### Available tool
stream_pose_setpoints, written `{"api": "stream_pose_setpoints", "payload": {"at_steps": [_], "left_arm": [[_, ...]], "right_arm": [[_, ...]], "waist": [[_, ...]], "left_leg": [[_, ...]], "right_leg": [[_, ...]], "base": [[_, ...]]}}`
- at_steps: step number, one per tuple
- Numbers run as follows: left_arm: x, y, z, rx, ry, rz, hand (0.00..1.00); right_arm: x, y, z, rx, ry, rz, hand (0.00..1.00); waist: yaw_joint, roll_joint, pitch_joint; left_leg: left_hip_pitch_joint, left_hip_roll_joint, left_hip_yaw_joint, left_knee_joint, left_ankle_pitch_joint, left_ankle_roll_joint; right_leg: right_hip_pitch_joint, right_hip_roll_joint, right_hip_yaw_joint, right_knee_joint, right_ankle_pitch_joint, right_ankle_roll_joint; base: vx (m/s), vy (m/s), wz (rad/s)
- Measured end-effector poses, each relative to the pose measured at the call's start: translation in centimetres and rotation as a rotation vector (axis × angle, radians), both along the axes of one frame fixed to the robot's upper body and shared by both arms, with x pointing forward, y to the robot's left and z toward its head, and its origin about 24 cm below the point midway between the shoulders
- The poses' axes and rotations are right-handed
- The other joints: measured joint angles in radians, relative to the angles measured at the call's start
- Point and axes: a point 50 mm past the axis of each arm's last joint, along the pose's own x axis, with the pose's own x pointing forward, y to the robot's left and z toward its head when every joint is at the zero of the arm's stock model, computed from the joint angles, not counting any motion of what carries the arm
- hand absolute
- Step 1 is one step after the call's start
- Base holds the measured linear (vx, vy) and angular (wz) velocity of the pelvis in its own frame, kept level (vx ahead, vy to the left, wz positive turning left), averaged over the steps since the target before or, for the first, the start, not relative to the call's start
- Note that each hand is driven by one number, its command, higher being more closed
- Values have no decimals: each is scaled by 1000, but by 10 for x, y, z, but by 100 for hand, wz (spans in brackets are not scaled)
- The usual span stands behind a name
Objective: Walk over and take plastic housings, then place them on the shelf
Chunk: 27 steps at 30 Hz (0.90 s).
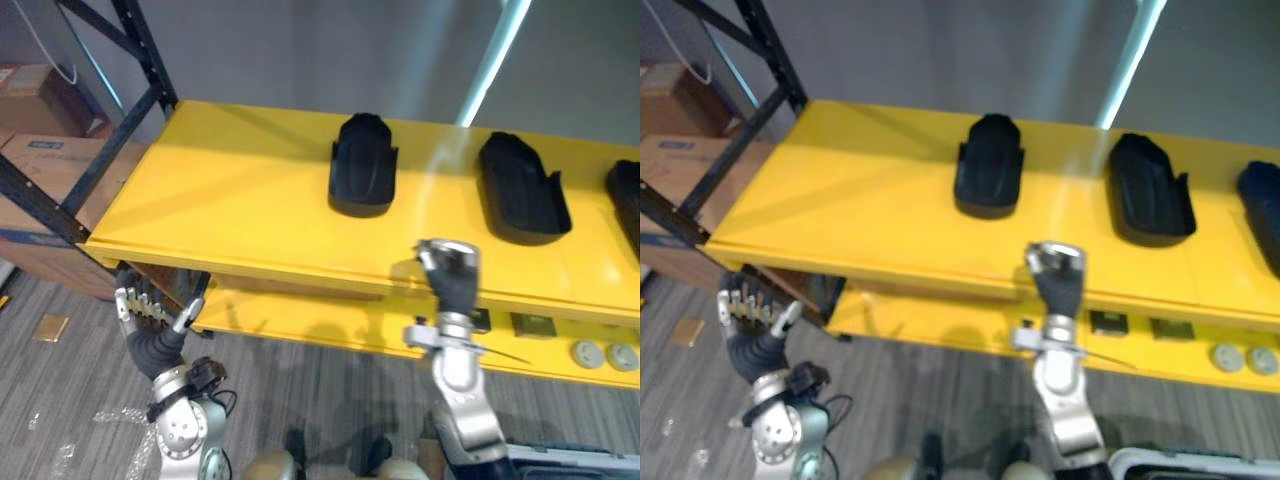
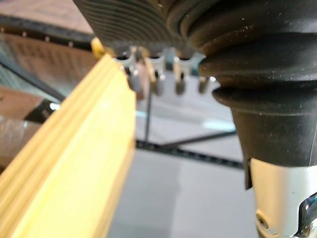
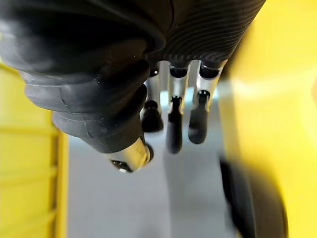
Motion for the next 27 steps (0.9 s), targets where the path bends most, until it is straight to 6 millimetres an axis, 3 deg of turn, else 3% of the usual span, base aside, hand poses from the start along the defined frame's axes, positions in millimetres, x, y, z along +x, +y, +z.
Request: {"api": "stream_pose_setpoints", "payload": {"at_steps": [3,6,15,19,21,23,27], "left_arm": [[1,-3,6,10,-33,-33,0],[8,-10,12,14,-72,-87,0],[27,-29,21,18,-99,-205,0],[34,-34,12,14,-42,-231,0],[35,-39,11,9,-35,-249,0],[35,-43,11,-4,-36,-251,0],[37,-45,15,-7,-52,-255,0]], "right_arm": [[-17,-28,-8,27,25,-138,0],[-37,-55,-14,84,35,-273,0],[-68,-75,-36,114,143,-441,0],[-74,-79,-39,107,153,-462,0],[-76,-78,-40,100,157,-447,0],[-70,-75,-37,93,131,-391,0],[-67,-67,-38,111,123,-331,0]], "waist": [[-35,3,-13],[-47,12,-29],[-117,22,-73],[-144,22,-73],[-139,20,-72],[-125,36,-80],[-113,45,-81]], "left_leg": [[9,3,17,-3,-2,-2],[35,10,59,-13,-9,-8],[38,30,187,-2,-32,-16],[34,55,256,85,-92,-27],[27,69,228,168,-144,-24],[-28,79,57,293,-235,-18],[-59,84,2,377,-302,-6]], "right_leg": [[0,4,21,-3,1,1],[-1,13,67,-5,2,2],[-63,42,206,-11,34,-4],[-90,75,319,-12,56,-7],[-99,95,393,-11,63,-10],[-127,128,486,-12,69,-10],[-141,149,537,-9,81,-3]], "base": [[23,-9,-18],[-10,-22,-36],[-48,-22,-47],[-69,-47,-78],[-90,-34,-111],[-95,-12,-139],[-94,61,-70]]}}
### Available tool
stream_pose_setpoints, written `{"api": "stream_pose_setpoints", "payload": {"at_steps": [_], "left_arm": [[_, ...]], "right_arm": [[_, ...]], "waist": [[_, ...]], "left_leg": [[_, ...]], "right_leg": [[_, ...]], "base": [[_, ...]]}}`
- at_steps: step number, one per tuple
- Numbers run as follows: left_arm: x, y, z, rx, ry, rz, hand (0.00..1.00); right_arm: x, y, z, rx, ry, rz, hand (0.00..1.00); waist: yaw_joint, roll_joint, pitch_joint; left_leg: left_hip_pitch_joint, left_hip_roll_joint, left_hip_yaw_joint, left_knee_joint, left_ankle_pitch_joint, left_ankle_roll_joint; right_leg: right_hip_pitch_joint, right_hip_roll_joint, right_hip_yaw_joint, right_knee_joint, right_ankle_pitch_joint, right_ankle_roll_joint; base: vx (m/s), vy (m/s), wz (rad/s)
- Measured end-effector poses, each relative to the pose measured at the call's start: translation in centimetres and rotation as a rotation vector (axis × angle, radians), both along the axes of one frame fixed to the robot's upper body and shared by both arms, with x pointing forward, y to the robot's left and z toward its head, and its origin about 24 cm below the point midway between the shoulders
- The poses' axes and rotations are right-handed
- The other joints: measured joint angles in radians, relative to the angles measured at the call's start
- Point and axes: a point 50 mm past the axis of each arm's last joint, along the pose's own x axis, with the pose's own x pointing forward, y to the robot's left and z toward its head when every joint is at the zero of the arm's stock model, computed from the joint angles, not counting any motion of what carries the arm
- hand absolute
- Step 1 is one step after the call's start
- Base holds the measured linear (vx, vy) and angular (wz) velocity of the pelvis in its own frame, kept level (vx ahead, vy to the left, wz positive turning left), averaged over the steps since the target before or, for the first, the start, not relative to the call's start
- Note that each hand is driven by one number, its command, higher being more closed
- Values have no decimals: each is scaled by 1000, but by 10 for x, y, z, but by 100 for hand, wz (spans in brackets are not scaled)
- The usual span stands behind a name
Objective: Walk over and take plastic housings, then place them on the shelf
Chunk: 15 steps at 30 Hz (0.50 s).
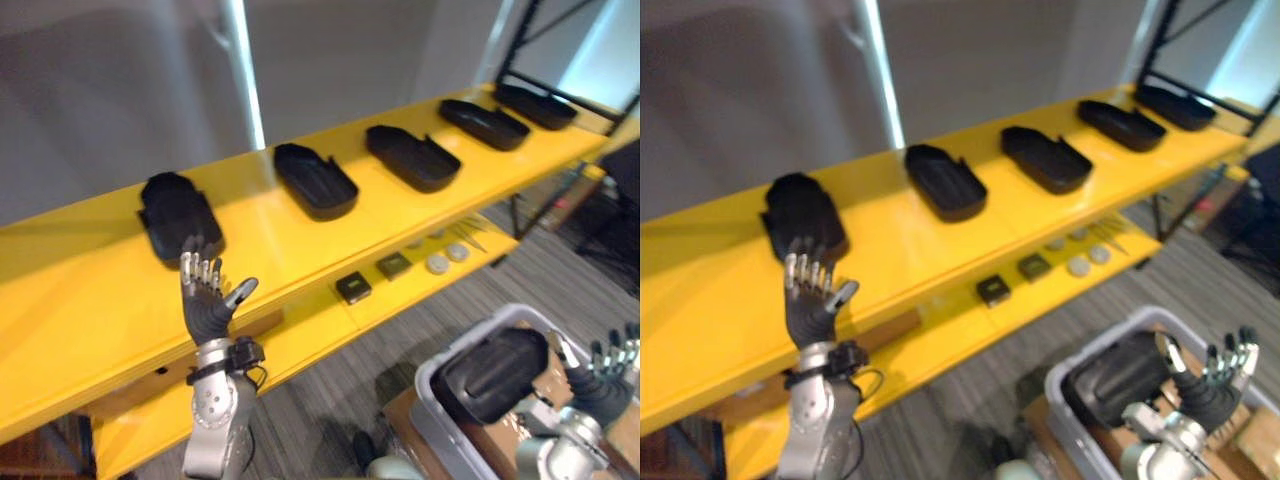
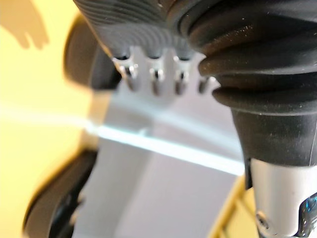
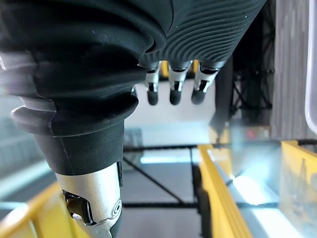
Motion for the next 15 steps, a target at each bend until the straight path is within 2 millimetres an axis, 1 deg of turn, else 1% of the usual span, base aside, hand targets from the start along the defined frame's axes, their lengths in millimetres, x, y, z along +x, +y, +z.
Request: {"api": "stream_pose_setpoints", "payload": {"at_steps": [1,3,4,5,7,8,9,10,12,13,14,15], "left_arm": [[0,0,1,0,-6,-3,0],[-2,0,6,-2,-29,-5,0],[-2,0,7,-1,-31,-4,0],[-3,3,6,3,-32,10,0],[-4,4,6,8,-32,16,0],[-4,5,6,10,-34,19,0],[-4,5,7,11,-41,21,0],[-4,5,7,9,-46,22,0],[-3,5,11,12,-79,15,0],[0,3,14,19,-99,1,0],[3,1,18,30,-126,-12,0],[3,1,19,32,-137,-18,0]], "right_arm": [[2,2,0,15,-10,16,0],[12,12,2,24,-38,92,0],[16,15,4,25,-49,116,0],[26,21,9,24,-86,166,0],[36,23,15,20,-121,195,0],[43,24,17,12,-134,213,0],[52,25,21,4,-152,232,0],[55,26,22,3,-159,238,0],[65,29,27,15,-189,251,0],[67,29,25,26,-186,246,0],[66,28,21,44,-167,225,0],[63,27,18,54,-154,211,0]], "waist": [[7,-3,-1],[40,-10,-3],[50,-10,-3],[60,-12,-1],[74,-12,3],[81,-12,11],[83,-11,36],[85,-9,45],[93,-8,87],[96,-8,114],[99,-5,153],[99,-4,165]], "left_leg": [[-2,-1,6,5,-3,2],[-29,0,23,33,-6,2],[-35,0,26,38,-5,2],[-62,0,25,65,-5,2],[-93,-3,17,82,-6,3],[-121,-6,-10,103,-8,6],[-140,-6,-29,128,-17,11],[-157,-6,-33,145,-22,12],[-211,-3,-72,207,-36,12],[-223,-2,-84,236,-43,14],[-222,-4,-89,275,-56,17],[-221,-5,-93,294,-62,18]], "right_leg": [[-5,1,0,7,0,1],[-42,0,4,31,6,4],[-53,0,7,32,11,11],[-69,-1,12,32,19,20],[-91,-4,11,32,26,22],[-105,-5,6,31,31,23],[-112,-3,-2,34,31,22],[-125,-1,-4,43,30,20],[-179,15,-5,108,10,19],[-201,19,-6,162,-6,23],[-219,23,-7,239,-37,33],[-225,27,-6,274,-54,33]], "base": [[-59,52,-9],[-52,51,-12],[-20,24,-13],[-20,12,-5],[-18,-4,4],[-47,-12,15],[-70,-5,16],[-100,9,11],[-115,-10,1],[-122,-11,1],[-123,9,2],[-157,46,0]]}}
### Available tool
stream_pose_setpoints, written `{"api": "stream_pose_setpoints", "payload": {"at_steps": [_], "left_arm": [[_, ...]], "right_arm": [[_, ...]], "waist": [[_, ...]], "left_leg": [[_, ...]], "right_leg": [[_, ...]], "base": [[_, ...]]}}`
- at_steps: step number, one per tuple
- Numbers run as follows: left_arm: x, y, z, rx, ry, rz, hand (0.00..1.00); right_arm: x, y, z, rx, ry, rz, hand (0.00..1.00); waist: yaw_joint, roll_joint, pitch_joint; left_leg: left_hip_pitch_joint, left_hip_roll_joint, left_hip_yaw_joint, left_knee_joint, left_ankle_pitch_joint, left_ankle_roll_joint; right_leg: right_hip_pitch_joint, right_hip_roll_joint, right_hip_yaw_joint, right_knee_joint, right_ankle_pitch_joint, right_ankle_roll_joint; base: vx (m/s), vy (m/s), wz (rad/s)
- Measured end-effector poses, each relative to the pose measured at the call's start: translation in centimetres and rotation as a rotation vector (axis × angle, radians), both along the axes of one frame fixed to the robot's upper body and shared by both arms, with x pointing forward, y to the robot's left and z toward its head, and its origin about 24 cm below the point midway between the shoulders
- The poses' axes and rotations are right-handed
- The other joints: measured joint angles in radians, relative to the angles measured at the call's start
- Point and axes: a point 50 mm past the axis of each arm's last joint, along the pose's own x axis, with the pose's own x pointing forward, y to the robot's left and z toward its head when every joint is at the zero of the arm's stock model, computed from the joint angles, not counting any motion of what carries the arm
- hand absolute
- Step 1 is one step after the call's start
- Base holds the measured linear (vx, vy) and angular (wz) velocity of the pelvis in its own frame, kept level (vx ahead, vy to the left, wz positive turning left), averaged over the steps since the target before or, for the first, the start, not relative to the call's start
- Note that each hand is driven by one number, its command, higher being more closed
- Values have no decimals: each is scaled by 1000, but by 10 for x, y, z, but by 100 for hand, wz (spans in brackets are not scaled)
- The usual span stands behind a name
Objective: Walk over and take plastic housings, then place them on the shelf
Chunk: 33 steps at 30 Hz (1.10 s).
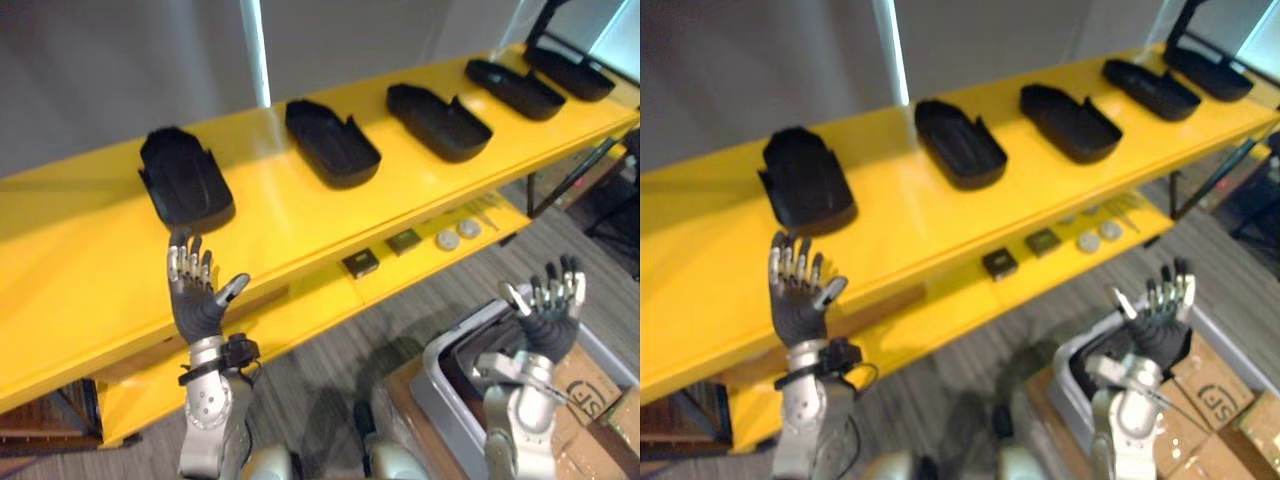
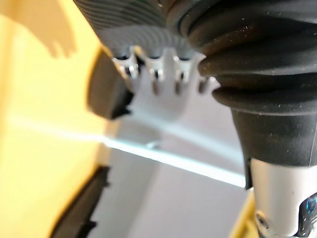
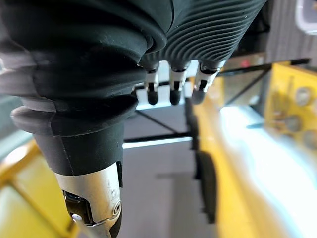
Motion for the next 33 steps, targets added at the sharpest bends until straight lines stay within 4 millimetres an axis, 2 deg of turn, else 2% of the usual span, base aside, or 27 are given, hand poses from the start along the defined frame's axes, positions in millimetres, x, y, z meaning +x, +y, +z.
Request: {"api": "stream_pose_setpoints", "payload": {"at_steps": [2,4,5,6,7,8,9,10,12,13,14,17,19,20,21,22,23,24,25,26,29,33], "left_arm": [[-1,-1,2,17,-20,-24,0],[-3,1,-2,53,-7,-61,0],[-8,4,-8,71,21,-61,0],[-11,7,-12,80,46,-52,0],[-13,9,-15,81,61,-47,0],[-16,13,-18,79,80,-23,0],[-15,17,-18,78,82,-6,0],[-14,17,-18,77,83,-6,0],[-10,15,-15,89,86,-23,0],[-9,15,-14,88,88,-24,0],[-9,18,-17,83,114,-18,0],[-12,25,-27,85,185,10,0],[-12,27,-31,75,209,12,0],[-12,29,-34,61,218,15,0],[-12,33,-36,63,231,27,0],[-11,34,-38,58,236,34,0],[-11,32,-40,29,240,46,0],[-12,29,-43,5,247,45,0],[-12,23,-46,-47,257,30,0],[-13,19,-48,-66,262,8,0],[-19,18,-54,-75,287,-19,0],[-18,4,-55,-59,286,-105,0]], "right_arm": [[-17,0,-18,38,95,-51,0],[-33,1,-34,70,172,-76,0],[-40,3,-39,79,197,-75,0],[-43,2,-41,75,208,-69,0],[-45,2,-42,71,211,-67,0],[-44,2,-45,62,218,-44,0],[-39,2,-45,49,215,-19,0],[-37,2,-46,44,217,-16,0],[-32,2,-48,28,221,-12,0],[-29,4,-48,21,219,-4,0],[-22,12,-46,3,212,27,0],[-6,28,-41,-27,207,96,0],[-3,30,-41,-41,221,117,0],[0,30,-41,-44,234,127,0],[0,29,-42,-51,241,139,0],[0,27,-43,-59,249,140,0],[2,22,-48,-75,286,143,0],[1,17,-50,-88,302,136,0],[-2,5,-56,-100,339,108,0],[-9,-7,-64,-82,381,64,0],[-15,-25,-68,-53,391,-3,0],[-8,-27,-73,-58,414,-5,0]], "waist": [[-5,7,19],[-9,4,22],[-12,-14,29],[-15,-27,38],[-14,-30,40],[-13,-35,33],[-15,-30,35],[-16,-28,34],[-21,-29,30],[-19,-31,28],[-14,-36,25],[-4,-42,-9],[14,-41,-21],[20,-47,-24],[20,-58,-30],[18,-56,-29],[17,-49,-27],[13,-27,-19],[7,-9,-13],[6,-7,-15],[5,-3,-17],[7,-4,-16]], "left_leg": [[10,-6,-21,58,-25,16],[36,-7,1,52,-42,37],[69,-4,57,20,-38,47],[95,-7,108,-24,-19,69],[106,-4,145,-56,-2,78],[119,10,220,-122,36,84],[137,27,279,-190,80,87],[143,32,304,-225,103,88],[156,40,377,-338,185,90],[156,43,401,-354,198,90],[153,54,459,-379,222,87],[112,87,548,-375,247,69],[66,138,575,-318,260,52],[20,177,552,-258,265,44],[-29,195,510,-209,275,27],[-43,209,490,-200,285,12],[-63,225,428,-211,309,-25],[-71,236,383,-222,324,-42],[-65,240,303,-270,363,-76],[-48,232,249,-325,401,-93],[6,189,175,-451,448,-110],[19,143,130,-535,498,-109]], "right_leg": [[5,15,17,33,-6,14],[28,23,46,-11,37,23],[55,3,35,-86,75,-3],[72,-46,-37,-122,70,-33],[63,-76,-114,-122,60,-47],[13,-107,-228,-51,49,-61],[-24,-117,-303,91,-1,-67],[-35,-121,-325,166,-30,-74],[8,-159,-381,345,-152,-79],[36,-174,-394,358,-173,-81],[116,-222,-433,357,-214,-78],[232,-307,-465,270,-232,-75],[278,-323,-470,183,-222,-62],[299,-318,-470,90,-190,-26],[322,-301,-472,-9,-149,36],[337,-284,-478,-58,-163,56],[360,-246,-491,-144,-169,65],[367,-217,-490,-165,-155,60],[364,-189,-487,-169,-145,48],[358,-173,-484,-167,-142,33],[329,-164,-459,-161,-149,10],[325,-183,-495,-157,-154,8]], "base": [[-160,78,-23],[-160,125,-82],[-176,108,-126],[-199,97,-120],[-261,99,-138],[-269,115,-163],[-268,125,-161],[-211,100,-128],[-220,57,-99],[-188,-43,-119],[-154,-64,-107],[-122,-116,-114],[-159,-319,-106],[-219,-459,-85],[-258,-539,-62],[-254,-458,-53],[-200,-359,-43],[-225,-291,-43],[-171,-178,-25],[-201,-213,-23],[-127,-105,-27],[-69,14,23]]}}
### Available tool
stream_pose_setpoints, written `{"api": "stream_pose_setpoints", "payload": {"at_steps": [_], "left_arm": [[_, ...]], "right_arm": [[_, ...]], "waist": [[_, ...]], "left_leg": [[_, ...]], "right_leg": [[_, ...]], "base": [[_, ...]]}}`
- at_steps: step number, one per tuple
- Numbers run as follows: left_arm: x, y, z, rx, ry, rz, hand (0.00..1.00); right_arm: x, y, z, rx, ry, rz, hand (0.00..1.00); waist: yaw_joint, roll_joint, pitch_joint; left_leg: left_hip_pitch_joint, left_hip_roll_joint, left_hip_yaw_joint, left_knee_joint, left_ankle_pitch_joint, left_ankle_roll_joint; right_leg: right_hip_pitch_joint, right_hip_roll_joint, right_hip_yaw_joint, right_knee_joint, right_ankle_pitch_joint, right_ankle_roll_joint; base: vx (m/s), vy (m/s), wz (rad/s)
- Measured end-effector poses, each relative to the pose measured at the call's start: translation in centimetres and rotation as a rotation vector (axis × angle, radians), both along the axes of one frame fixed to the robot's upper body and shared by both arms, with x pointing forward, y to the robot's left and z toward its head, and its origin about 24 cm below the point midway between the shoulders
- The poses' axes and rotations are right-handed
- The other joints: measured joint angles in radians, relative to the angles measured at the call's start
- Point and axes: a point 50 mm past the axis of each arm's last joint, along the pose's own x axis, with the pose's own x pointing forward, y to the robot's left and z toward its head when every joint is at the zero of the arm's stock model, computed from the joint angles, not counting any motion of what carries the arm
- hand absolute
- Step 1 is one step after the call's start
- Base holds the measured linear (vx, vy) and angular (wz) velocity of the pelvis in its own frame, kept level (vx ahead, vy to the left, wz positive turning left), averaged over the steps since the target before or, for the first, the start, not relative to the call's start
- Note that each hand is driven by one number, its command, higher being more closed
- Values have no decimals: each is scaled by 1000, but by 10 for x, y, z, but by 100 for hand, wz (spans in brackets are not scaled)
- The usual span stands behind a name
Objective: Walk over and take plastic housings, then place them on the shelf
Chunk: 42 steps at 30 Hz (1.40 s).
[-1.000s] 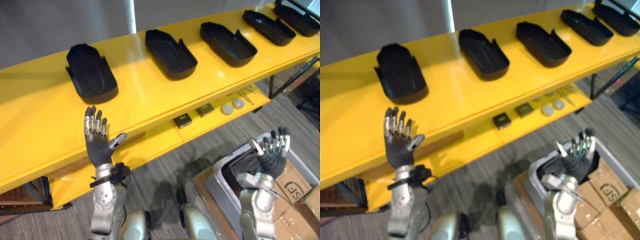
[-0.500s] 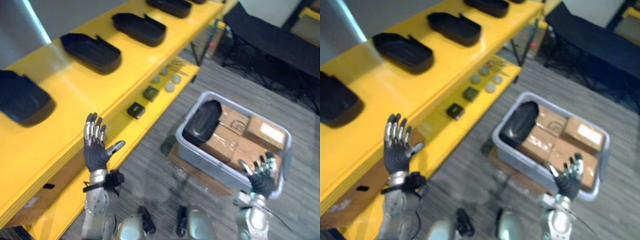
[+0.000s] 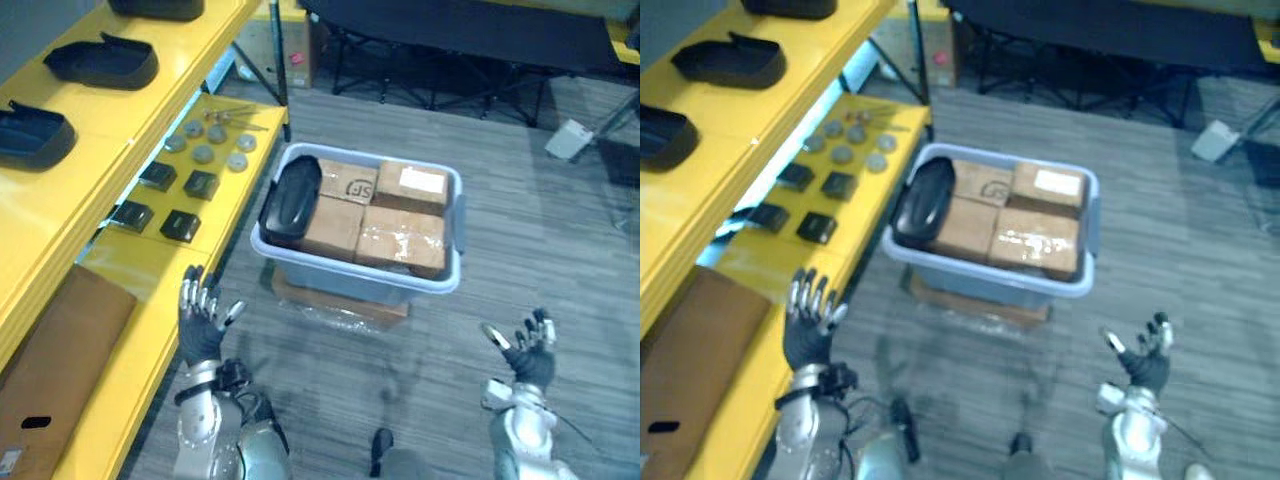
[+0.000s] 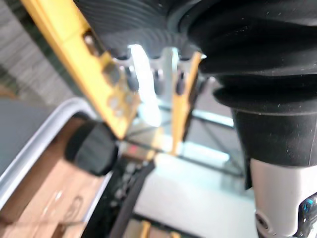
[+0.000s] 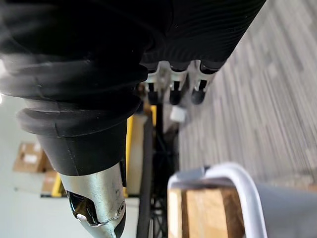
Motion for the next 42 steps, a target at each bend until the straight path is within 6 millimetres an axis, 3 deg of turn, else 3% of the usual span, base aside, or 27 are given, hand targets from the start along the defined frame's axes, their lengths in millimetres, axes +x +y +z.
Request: {"api": "stream_pose_setpoints", "payload": {"at_steps": [4,7,9,13,17,19,21,22,23,25,26,28,29,33,35,37,38,40,41,42], "left_arm": [[3,-2,2,34,-9,-39,0],[10,0,9,63,-45,-58,0],[13,1,12,82,-60,-67,0],[11,3,11,109,-54,-58,0],[7,7,10,105,-44,-24,0],[6,9,11,99,-60,-1,0],[5,14,13,103,-73,21,0],[6,16,15,112,-87,13,0],[6,16,16,119,-97,8,0],[6,17,18,143,-107,-11,0],[6,17,20,157,-113,-19,0],[7,16,25,180,-135,-25,0],[11,11,29,183,-158,-46,0],[23,6,36,181,-190,-63,0],[26,6,33,182,-173,-67,0],[26,5,30,180,-160,-74,0],[26,1,23,160,-128,-85,0],[20,-2,4,107,-41,-98,0],[14,-6,-6,74,9,-97,0],[11,-8,-11,58,28,-94,0]], "right_arm": [[39,-3,3,2,-8,-18,0],[72,-9,22,-29,-47,-43,0],[96,-5,48,-35,-134,-44,0],[109,11,64,-24,-200,2,0],[98,33,61,-19,-214,66,0],[84,37,52,5,-200,72,0],[69,37,42,27,-172,61,0],[57,35,34,46,-153,45,0],[50,33,29,64,-143,24,0],[37,31,19,99,-116,-19,0],[30,31,12,113,-90,-28,0],[23,31,6,126,-70,-41,0],[13,28,-1,140,-47,-72,0],[0,14,-4,123,-47,-115,0],[-8,13,-1,107,-60,-99,0],[-20,11,-3,83,-42,-96,0],[-22,8,-3,62,-34,-92,0],[-22,5,-1,26,-28,-81,0],[-19,3,3,-5,-32,-67,0],[-17,2,5,-19,-33,-60,0]], "waist": [[19,-1,4],[48,4,20],[75,3,40],[99,-5,49],[98,-22,59],[90,-31,64],[86,-42,69],[72,-53,75],[60,-61,79],[50,-70,77],[33,-75,73],[22,-72,74],[15,-60,77],[-1,-74,68],[-26,-74,68],[-29,-86,60],[-35,-66,49],[-36,-27,5],[-34,2,-12],[-34,13,-18]], "left_leg": [[-22,-60,-45,-26,29,22],[-57,-100,-91,-29,45,40],[-57,-123,-110,-58,64,50],[-56,-138,-121,-78,75,56],[-30,-130,-98,-70,61,49],[-27,-121,-92,-8,4,42],[-27,-110,-93,72,-58,44],[-27,-107,-96,122,-97,47],[-36,-107,-110,170,-123,53],[-48,-88,-117,244,-178,45],[-48,-74,-119,258,-196,54],[-31,-46,-122,233,-197,63],[-6,-30,-136,193,-192,71],[0,-28,-159,168,-191,62],[5,-32,-205,172,-191,32],[5,-41,-262,196,-208,-7],[-2,-35,-307,200,-216,-27],[12,0,-328,137,-201,-41],[16,26,-315,136,-183,-19],[16,33,-307,173,-176,-9]], "right_leg": [[1,-36,-48,3,19,22],[9,-57,-97,-2,28,35],[14,-70,-125,-3,30,38],[16,-78,-143,-2,30,38],[20,-81,-125,4,32,35],[36,-81,-115,9,31,32],[48,-83,-101,27,5,-7],[41,-90,-93,63,-34,-55],[39,-92,-85,88,-51,-79],[37,-83,-59,134,-57,-99],[25,-74,-48,163,-19,-100],[-30,-64,-43,253,28,-144],[-54,-47,-6,251,-33,-153],[-150,-35,79,135,-26,-92],[-146,-22,143,102,-4,-59],[-120,5,213,94,0,-45],[-136,28,200,167,11,-15],[-160,49,156,222,-44,-50],[-153,64,128,224,-44,-66],[-145,71,117,224,-45,-71]], "base": [[-6,70,40],[19,77,54],[6,62,37],[7,23,15],[0,7,-18],[-4,2,-39],[-5,29,-46],[-17,57,-31],[-21,80,-27],[16,71,-27],[39,71,-27],[21,73,-18],[2,47,-5],[25,-55,8],[59,-222,72],[84,-325,102],[91,-352,91],[143,-321,62],[167,-220,27],[262,-300,52]]}}
